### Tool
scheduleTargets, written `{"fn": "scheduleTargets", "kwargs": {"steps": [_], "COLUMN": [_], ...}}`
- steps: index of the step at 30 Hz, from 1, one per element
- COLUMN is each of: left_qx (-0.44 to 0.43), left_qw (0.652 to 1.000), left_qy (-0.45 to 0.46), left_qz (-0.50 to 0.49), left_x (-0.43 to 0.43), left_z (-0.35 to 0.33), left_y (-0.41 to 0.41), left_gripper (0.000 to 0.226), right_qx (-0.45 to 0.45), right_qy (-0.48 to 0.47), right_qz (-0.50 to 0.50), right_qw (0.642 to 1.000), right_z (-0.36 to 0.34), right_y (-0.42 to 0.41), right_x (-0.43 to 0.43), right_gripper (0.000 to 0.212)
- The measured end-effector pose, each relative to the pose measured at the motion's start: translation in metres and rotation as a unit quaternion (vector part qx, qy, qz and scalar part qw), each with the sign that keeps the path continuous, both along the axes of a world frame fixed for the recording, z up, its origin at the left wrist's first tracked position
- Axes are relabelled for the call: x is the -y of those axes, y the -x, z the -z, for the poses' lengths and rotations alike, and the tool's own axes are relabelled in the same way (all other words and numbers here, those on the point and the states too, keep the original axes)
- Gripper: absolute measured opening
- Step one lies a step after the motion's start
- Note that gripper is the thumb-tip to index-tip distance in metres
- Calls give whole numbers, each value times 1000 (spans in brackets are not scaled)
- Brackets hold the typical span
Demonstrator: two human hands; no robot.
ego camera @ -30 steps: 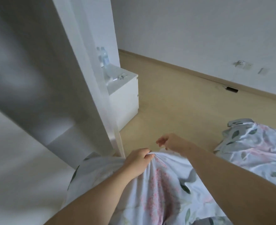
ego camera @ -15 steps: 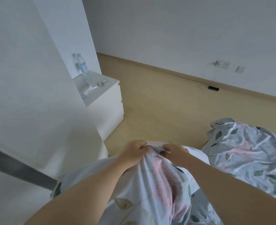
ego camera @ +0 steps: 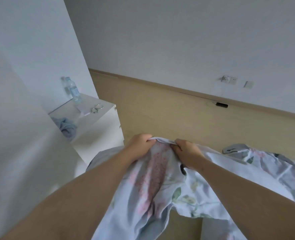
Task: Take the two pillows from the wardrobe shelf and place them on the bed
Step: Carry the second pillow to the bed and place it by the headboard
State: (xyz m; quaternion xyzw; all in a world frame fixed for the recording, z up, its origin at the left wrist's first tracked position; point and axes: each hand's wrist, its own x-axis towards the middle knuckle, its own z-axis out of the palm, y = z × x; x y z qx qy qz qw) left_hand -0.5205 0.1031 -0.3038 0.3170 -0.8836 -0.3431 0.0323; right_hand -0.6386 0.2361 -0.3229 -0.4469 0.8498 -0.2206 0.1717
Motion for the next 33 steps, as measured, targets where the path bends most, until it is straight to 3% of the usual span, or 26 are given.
{"fn": "scheduleTargets", "kwargs": {"steps": [4, 8, 17, 24, 33], "left_qx": [-10, -3, 3, 11, 50], "left_qw": [1000, 997, 989, 978, 953], "left_qy": [27, 41, 51, 50, 73], "left_qz": [13, 60, 140, 203, 290], "left_x": [34, 73, 152, 154, 112], "left_z": [1, 7, 11, 17, 33], "left_y": [60, 125, 260, 384, 601], "left_gripper": [41, 25, 23, 23, 22], "right_qx": [-20, -35, -41, -27, 8], "right_qy": [19, 1, -43, -52, -69], "right_qz": [42, 98, 163, 237, 299], "right_qw": [999, 995, 985, 970, 952], "right_z": [-8, -7, -12, -5, 12], "right_y": [41, 90, 199, 304, 496], "right_x": [26, 55, 121, 119, 75], "right_gripper": [24, 24, 22, 34, 24]}}
